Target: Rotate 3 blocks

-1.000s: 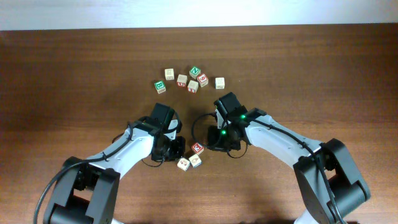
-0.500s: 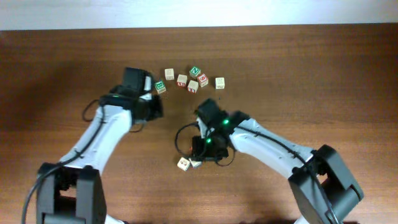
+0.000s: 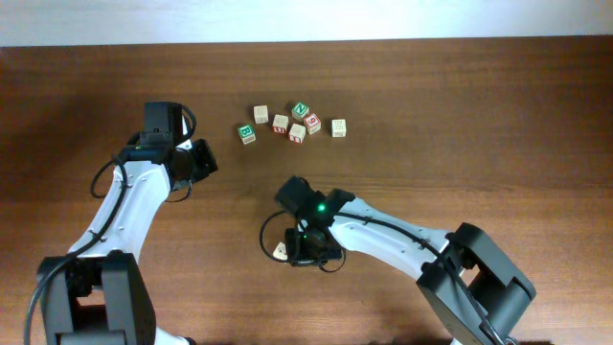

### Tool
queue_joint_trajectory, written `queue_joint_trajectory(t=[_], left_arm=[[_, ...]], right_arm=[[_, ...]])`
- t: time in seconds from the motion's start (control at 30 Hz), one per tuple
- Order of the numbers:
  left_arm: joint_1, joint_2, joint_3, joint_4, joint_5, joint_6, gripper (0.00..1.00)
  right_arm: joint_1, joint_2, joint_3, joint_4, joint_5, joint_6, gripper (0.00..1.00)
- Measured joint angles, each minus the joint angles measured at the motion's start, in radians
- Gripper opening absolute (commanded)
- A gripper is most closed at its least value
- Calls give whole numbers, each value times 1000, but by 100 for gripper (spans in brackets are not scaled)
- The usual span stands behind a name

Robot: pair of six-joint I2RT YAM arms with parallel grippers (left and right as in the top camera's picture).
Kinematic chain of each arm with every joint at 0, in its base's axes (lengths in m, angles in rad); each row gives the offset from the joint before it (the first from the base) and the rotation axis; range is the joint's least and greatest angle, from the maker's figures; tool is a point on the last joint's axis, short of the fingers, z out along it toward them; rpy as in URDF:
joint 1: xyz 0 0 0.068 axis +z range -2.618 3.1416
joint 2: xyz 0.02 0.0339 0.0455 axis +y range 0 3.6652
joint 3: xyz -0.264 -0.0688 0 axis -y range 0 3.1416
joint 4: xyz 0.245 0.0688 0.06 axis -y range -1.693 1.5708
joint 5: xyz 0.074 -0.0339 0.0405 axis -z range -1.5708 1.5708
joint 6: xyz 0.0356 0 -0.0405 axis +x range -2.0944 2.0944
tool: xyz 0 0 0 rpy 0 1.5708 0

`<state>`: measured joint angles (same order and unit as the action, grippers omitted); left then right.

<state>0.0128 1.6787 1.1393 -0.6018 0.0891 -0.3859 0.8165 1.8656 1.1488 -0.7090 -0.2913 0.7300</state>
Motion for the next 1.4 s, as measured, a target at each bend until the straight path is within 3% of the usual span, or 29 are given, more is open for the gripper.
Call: queue_joint_trajectory(t=[0.5, 0.7, 0.9, 1.03, 1.4], left_arm=[[-61, 0, 0, 1, 0, 0, 0], [-61, 0, 0, 70, -50, -3, 0], [-61, 0, 0, 111, -112, -9, 1], [-61, 0, 0, 114, -132, -16, 1], [-61, 0, 0, 114, -135, -19, 2]], right_arm=[[-71, 1, 40, 105, 74, -60, 12], [-38, 3, 137, 70, -41, -149, 17], [85, 19, 143, -59, -77, -74, 17], [79, 113, 143, -60, -94, -46, 17], [-12, 118, 143, 49, -50, -57, 16]])
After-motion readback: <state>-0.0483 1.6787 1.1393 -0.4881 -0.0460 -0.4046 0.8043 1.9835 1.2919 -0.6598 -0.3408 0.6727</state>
